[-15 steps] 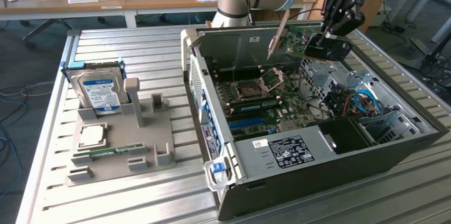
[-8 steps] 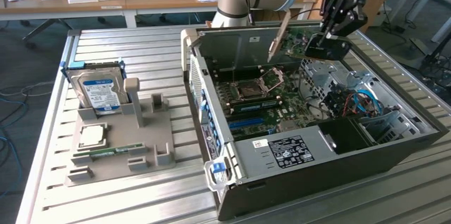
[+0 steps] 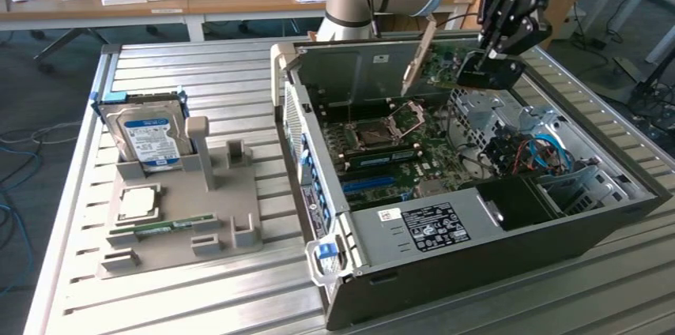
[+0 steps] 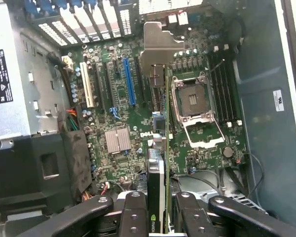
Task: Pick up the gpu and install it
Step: 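Insert the gpu into the slot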
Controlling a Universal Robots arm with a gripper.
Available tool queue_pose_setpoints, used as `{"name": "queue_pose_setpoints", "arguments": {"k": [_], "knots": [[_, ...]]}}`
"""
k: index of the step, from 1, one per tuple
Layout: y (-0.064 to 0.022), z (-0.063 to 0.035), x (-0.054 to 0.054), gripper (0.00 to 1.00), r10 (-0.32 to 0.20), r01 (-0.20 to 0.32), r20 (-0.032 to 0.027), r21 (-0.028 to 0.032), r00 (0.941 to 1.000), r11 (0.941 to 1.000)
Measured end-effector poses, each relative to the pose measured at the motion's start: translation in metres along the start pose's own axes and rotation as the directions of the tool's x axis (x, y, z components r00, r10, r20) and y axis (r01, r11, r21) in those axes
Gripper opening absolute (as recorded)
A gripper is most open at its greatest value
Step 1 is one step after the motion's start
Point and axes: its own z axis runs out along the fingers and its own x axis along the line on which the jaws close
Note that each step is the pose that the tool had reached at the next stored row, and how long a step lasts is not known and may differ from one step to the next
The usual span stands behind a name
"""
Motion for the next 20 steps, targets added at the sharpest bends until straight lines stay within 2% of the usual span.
{"name": "queue_pose_setpoints", "arguments": {"k": [1, 4, 6, 13, 20], "knots": [[0.0000, 0.0004, 0.000, 0.26, -0.006, 0.006, 0.0000, 0.0027, 1.0000, 1.0000], [-0.0001, 0.0022, 0.000, 0.26, -0.021, 0.021, 0.0013, 0.0160, 0.9998, 0.9996], [-0.0002, 0.0032, 0.000, 0.26, -0.034, 0.034, 0.0014, 0.0215, 0.9994, 0.9992], [-0.0003, 0.0064, 0.000, 0.26, -0.105, 0.105, -0.0016, 0.0315, 0.9945, 0.9940], [-0.0007, 0.0110, 0.000, 0.26, -0.189, 0.189, -0.0066, 0.0393, 0.9819, 0.9811]]}}
